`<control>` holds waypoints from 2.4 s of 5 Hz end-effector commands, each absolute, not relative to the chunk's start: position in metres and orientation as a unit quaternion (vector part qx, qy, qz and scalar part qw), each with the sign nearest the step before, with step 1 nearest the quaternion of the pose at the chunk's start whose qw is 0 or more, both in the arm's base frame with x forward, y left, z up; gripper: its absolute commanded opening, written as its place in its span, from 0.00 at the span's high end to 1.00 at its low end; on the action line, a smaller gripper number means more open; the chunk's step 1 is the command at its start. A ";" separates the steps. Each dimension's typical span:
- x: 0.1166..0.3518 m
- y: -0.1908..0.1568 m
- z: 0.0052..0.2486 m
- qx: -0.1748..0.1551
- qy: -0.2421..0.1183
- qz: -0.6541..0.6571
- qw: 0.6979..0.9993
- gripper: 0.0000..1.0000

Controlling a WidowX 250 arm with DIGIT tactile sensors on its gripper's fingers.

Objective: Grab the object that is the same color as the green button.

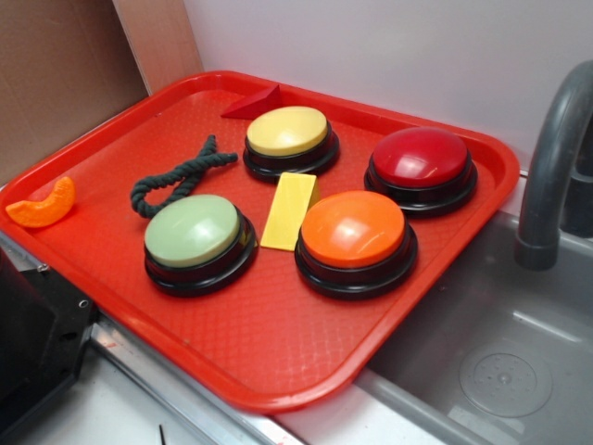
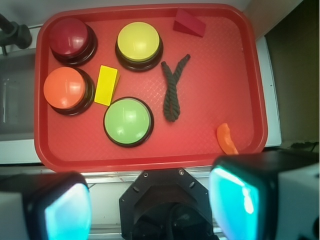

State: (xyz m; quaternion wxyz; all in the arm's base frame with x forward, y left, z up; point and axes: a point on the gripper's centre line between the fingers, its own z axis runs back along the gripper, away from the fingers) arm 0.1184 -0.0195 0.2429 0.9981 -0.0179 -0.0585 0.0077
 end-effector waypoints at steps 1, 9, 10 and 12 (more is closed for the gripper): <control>0.118 -0.020 0.243 -0.018 -0.059 0.008 0.998 0.00; 0.190 0.046 0.045 -0.069 0.001 0.215 0.974 0.00; 0.192 0.038 0.030 -0.066 0.007 0.208 0.976 0.00; 0.191 0.031 0.013 -0.060 0.012 0.208 0.976 1.00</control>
